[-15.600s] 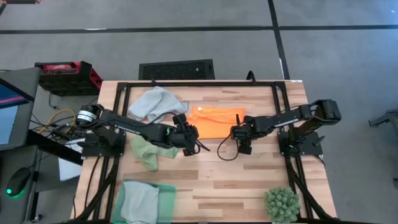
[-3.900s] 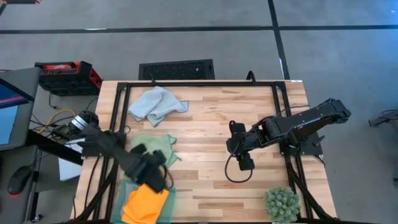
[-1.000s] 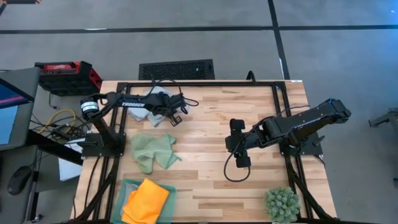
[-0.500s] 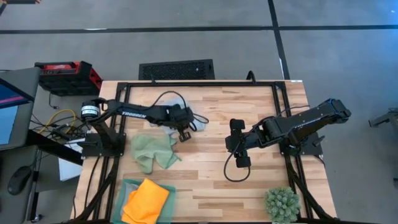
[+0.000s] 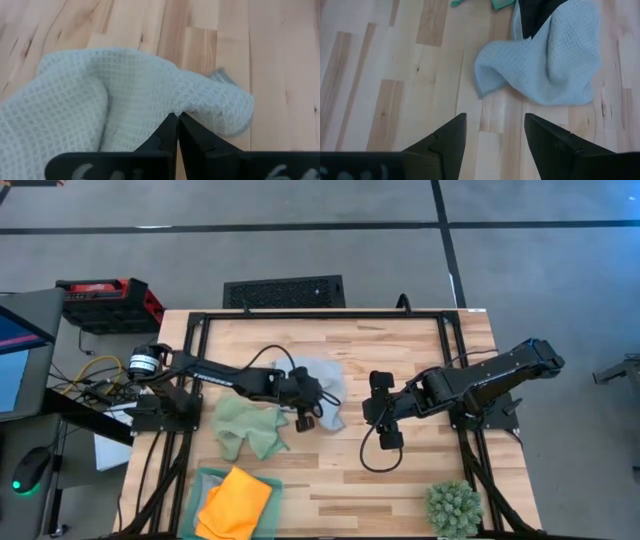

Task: Fold microfiber towels
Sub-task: Fold the gray microfiber cloth

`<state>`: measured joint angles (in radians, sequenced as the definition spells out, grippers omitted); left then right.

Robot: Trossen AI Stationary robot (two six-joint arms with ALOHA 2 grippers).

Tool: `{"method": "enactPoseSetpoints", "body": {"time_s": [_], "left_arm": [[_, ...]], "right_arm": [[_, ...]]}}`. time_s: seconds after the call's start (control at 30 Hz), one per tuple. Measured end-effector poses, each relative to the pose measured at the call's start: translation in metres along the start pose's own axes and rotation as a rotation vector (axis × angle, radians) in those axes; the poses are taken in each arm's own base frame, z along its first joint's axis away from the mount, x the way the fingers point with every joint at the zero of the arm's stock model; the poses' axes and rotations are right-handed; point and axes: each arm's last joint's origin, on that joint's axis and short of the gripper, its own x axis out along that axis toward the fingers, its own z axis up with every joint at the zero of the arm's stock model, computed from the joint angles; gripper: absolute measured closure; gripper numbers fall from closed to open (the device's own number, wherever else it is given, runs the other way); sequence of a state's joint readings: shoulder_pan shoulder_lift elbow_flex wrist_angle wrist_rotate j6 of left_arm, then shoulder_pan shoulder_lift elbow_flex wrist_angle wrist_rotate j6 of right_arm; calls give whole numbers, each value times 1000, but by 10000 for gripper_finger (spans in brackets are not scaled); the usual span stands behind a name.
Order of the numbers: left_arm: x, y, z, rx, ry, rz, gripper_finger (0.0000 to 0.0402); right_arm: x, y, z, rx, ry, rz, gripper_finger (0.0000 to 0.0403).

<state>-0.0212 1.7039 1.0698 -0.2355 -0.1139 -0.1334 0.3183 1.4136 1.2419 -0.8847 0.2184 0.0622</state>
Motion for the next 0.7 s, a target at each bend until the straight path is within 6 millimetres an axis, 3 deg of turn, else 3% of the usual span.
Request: {"method": "enactPoseSetpoints", "body": {"time_s": [0.43, 0.7], "left_arm": [[0, -1, 1, -4, -14, 2, 385], [0, -1, 1, -1, -10, 3, 333]], "right_arm": [[0, 0, 0, -1, 1, 0, 180], [0, 0, 0, -2, 1, 7, 180]]}}
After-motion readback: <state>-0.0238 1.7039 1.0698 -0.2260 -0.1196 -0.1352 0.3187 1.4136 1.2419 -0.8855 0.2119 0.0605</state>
